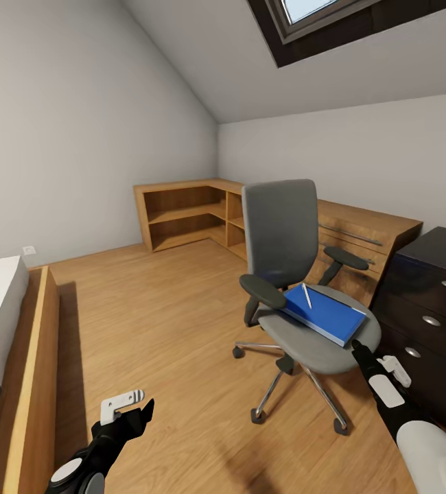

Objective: In the bedroom, organize the workspace by keeping the computer under the desk, ensuring the monitor is on the desk, placing the keyboard on the desk next to the monitor, placing the mouse on the desk next to the keyboard, moving the folder from the swivel chair onto the desk next to the mouse, stacking the notebook on top of the folder with the pen on top of the notebook, and positioning the swivel chair next to the desk.

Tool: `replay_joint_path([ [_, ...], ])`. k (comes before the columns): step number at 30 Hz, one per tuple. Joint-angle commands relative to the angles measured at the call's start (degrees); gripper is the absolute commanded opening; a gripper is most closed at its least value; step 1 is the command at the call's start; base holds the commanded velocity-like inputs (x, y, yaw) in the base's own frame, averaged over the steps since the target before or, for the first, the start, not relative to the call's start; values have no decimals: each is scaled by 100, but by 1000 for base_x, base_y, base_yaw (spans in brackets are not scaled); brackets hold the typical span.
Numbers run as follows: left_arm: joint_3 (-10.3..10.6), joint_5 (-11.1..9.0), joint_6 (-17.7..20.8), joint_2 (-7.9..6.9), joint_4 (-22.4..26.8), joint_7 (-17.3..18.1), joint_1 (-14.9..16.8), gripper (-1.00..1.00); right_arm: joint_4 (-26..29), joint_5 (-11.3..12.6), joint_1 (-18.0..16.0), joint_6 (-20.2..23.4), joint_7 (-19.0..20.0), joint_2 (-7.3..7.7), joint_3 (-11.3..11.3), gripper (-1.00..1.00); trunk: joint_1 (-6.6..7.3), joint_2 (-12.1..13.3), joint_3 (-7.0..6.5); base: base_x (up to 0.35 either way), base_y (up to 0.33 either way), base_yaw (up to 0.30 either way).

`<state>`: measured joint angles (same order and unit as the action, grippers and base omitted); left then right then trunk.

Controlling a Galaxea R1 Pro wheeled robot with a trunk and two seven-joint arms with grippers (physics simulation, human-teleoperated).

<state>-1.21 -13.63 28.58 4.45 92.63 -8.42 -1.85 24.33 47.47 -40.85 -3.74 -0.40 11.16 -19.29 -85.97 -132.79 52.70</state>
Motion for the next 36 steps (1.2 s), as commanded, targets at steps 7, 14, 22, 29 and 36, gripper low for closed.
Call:
replay_joint_path([
  [7,3,-62,22,4,9,-37,0,100,1,61,-2,-14,-4,0,6,100,1,-2,4,0,-28,0],
  [14,6,-61,21,3,9,-37,0,100,-2,61,-2,-13,-4,8,4,100,1,-2,4,0,-33,0],
  [22,-1,-61,17,3,9,-37,0,100,-7,61,-2,-13,-5,16,1,100,1,-2,4,0,-2,0],
  [29,6,-61,10,3,9,-37,0,100,-15,61,-2,4,-12,46,-155,100,1,-2,4,0,-20,0],
  [36,-3,-61,15,3,9,-37,0,100,-165,97,-2,82,-8,130,-284,100,1,-2,4,0,-22,0],
])
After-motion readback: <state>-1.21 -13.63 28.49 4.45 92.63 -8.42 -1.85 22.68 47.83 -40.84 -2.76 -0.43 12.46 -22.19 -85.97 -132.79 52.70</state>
